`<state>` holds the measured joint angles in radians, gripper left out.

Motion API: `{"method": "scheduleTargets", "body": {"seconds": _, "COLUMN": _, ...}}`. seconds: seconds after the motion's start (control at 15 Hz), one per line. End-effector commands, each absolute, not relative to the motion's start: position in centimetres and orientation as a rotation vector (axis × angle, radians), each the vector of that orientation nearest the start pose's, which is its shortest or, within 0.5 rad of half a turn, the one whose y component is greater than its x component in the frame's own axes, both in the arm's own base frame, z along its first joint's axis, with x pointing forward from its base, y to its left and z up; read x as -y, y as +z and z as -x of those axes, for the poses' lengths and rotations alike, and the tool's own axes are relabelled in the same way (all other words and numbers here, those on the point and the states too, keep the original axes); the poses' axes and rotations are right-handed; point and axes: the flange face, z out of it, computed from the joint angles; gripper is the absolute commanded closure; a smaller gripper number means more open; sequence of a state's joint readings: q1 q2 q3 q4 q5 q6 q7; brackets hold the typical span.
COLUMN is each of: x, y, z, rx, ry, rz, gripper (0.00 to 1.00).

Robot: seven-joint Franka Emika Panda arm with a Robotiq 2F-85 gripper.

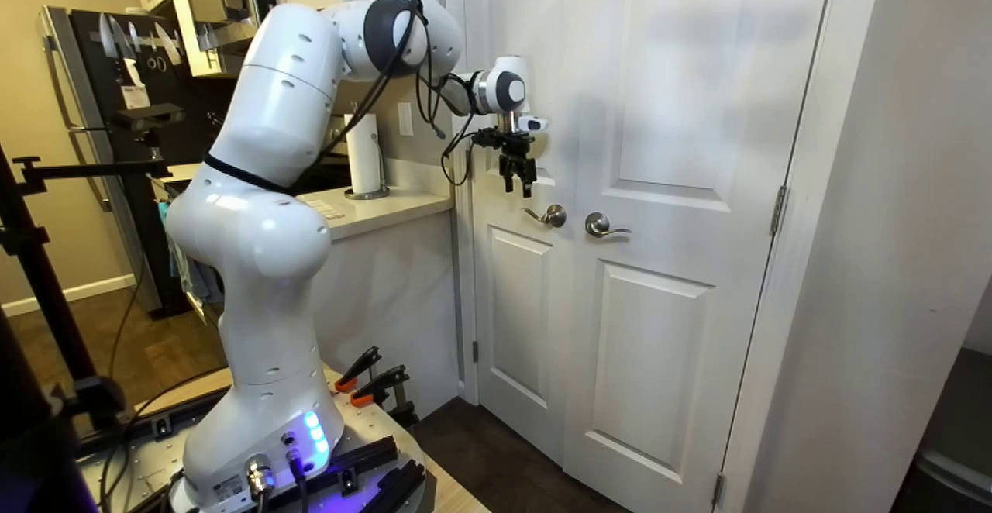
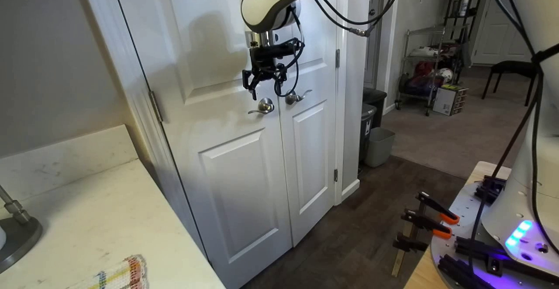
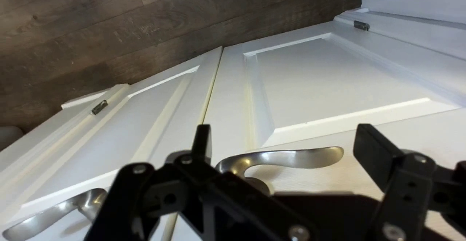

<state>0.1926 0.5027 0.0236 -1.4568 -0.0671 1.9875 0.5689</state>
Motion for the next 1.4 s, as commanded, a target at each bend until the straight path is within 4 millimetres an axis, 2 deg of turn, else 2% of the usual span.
{"method": "scheduleTargets", "body": {"seconds": 0.0, "x": -14.2, "y": 39.7, "z": -69.3, "rx": -0.775, "ry": -0.007, "rz": 3.105, "gripper": 0.00}}
{"method": "scheduleTargets", "body": {"seconds": 0.4, "x": -14.4, "y": 39.0, "z": -69.8, "rx": -1.056, "ry": 0.117, "rz": 3.024, "gripper": 0.00}}
{"method": "scheduleTargets", "body": {"seconds": 0.73, "x": -14.5, "y": 38.1, "z": -70.8, "rx": -1.148, "ry": 0.069, "rz": 2.993, "gripper": 0.00}}
{"method": "scheduleTargets", "body": {"seconds": 1.07, "x": -13.8, "y": 37.9, "z": -71.5, "rx": -1.410, "ry": 0.032, "rz": 2.951, "gripper": 0.00}}
{"method": "scheduleTargets", "body": {"seconds": 1.33, "x": -14.6, "y": 38.2, "z": -72.2, "rx": -1.514, "ry": 0.035, "rz": 2.910, "gripper": 0.00}}
